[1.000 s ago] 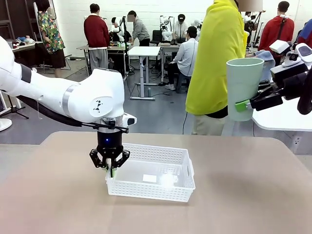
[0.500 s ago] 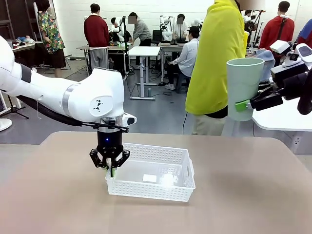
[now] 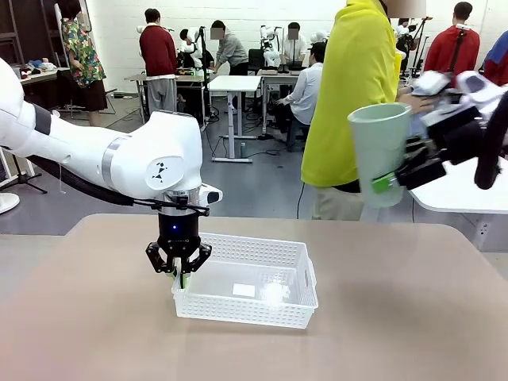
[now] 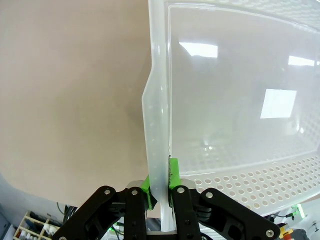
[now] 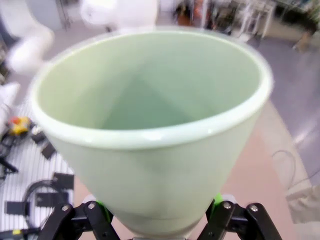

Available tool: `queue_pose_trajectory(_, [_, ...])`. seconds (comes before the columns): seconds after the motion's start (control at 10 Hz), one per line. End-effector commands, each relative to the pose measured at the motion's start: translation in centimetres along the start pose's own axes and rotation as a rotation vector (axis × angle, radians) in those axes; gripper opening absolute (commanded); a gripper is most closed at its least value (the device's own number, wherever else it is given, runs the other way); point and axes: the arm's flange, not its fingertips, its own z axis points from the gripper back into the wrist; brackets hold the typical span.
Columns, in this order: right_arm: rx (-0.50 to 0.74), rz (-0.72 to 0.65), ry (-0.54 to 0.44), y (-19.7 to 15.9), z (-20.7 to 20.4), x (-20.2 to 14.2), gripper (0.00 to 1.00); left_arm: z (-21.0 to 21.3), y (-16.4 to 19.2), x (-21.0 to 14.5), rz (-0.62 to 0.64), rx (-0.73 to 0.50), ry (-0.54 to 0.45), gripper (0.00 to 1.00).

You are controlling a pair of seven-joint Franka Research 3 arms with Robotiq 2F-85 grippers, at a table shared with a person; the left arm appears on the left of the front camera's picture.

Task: Clean and organize the cups into the basket.
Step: Pick up the Organizing basket and move it to the center of the table, then pick up the Reusable plastic cup from the right side of the table and place it inside the Organizing basket.

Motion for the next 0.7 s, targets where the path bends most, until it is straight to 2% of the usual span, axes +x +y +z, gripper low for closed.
queue_pose_trajectory(0.0, [0.073, 0.042, 0.266, -0.7, -4.1, 6.2, 0.81, 0.0, 0.0, 0.0, -0.002, 0.003, -0.004, 0.0])
queue_pose_trajectory(0.2, [0.162, 0.024, 0.451, -1.4, -7.8, 9.8, 0.81, 0.0, 0.0, 0.0, -0.002, 0.003, -0.004, 0.0])
queue_pose_trajectory(0.4, [0.201, -0.013, 0.638, -2.2, -12.6, 10.3, 0.81, 0.0, 0.0, 0.0, -0.002, 0.003, -0.004, 0.0])
queue_pose_trajectory(0.6, [0.235, -0.023, 0.741, -2.7, -17.3, 9.8, 0.81, 0.0, 0.0, 0.0, -0.002, 0.003, -0.004, 0.0])
